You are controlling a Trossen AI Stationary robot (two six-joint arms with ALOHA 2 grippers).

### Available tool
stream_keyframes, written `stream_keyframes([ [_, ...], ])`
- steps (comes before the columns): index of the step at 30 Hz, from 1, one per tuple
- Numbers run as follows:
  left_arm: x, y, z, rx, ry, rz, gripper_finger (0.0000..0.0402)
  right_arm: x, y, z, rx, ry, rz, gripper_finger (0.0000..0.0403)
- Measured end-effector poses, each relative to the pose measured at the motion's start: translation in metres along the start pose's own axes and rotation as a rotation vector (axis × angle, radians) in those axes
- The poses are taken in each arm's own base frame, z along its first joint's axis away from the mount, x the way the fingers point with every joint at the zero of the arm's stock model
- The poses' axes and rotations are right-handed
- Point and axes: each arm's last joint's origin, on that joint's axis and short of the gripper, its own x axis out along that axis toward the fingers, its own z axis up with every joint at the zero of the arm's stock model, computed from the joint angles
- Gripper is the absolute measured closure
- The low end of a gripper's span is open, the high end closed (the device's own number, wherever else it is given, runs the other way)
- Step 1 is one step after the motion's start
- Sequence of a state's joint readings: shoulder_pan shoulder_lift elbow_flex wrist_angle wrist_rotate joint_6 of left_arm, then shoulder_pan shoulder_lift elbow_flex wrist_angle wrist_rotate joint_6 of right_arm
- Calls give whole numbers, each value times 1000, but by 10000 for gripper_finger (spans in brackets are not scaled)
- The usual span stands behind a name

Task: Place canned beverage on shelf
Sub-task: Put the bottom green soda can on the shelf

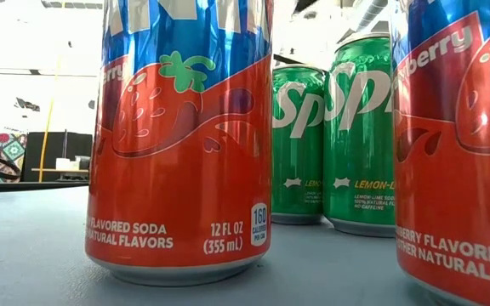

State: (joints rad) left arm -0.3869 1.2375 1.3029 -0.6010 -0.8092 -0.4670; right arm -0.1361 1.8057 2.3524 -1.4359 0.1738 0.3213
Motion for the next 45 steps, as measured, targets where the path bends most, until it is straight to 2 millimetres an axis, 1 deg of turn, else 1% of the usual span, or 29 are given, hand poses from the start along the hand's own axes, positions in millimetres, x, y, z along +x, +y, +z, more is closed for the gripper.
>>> stream_keyframes([
  [3, 30, 6, 4, 52, 42, -26, 49, -44, -7, -9, 9, -101, 5, 23],
  [6, 59, 12, 4, 157, 54, 11, 49, -78, -13, -19, 20, -189, -5, 23],
  [8, 76, 16, 6, 219, 40, 48, 49, -96, -16, -25, 23, -236, -13, 23],
  [10, 91, 20, 7, 282, 38, 60, 49, -110, -18, -32, 22, -266, -11, 23],
  [12, 107, 23, 7, 309, 37, 13, 49, -121, -20, -37, 20, -289, 4, 23],
  [14, 122, 28, 4, 327, 67, -57, 49, -129, -20, -41, 16, -306, 19, 23],
  [17, 139, 39, 0, 348, 111, -92, 49, -139, -22, -47, -6, -318, 34, 23],
  [21, 155, 54, -2, 392, 149, -97, 49, -141, -22, -51, -31, -299, 21, 23],
  [26, 169, 63, -9, 444, 204, -189, 49, -136, -22, -53, -68, -259, -1, 23],
  [29, 172, 70, -11, 475, 231, -192, 49, -132, -20, -51, -71, -249, -5, 23],
  [33, 174, 81, -9, 529, 233, -138, 49, -127, -17, -48, -74, -240, -8, 23],
  [38, 177, 92, -10, 477, 264, -239, 49, -120, -17, -44, -67, -227, -25, 23],
  [42, 182, 96, -15, 502, 294, -235, 49, -113, -20, -40, -56, -216, -49, 23],
  [45, 186, 95, -14, 529, 272, -238, 49, -109, -22, -39, -48, -201, -65, 23],
])
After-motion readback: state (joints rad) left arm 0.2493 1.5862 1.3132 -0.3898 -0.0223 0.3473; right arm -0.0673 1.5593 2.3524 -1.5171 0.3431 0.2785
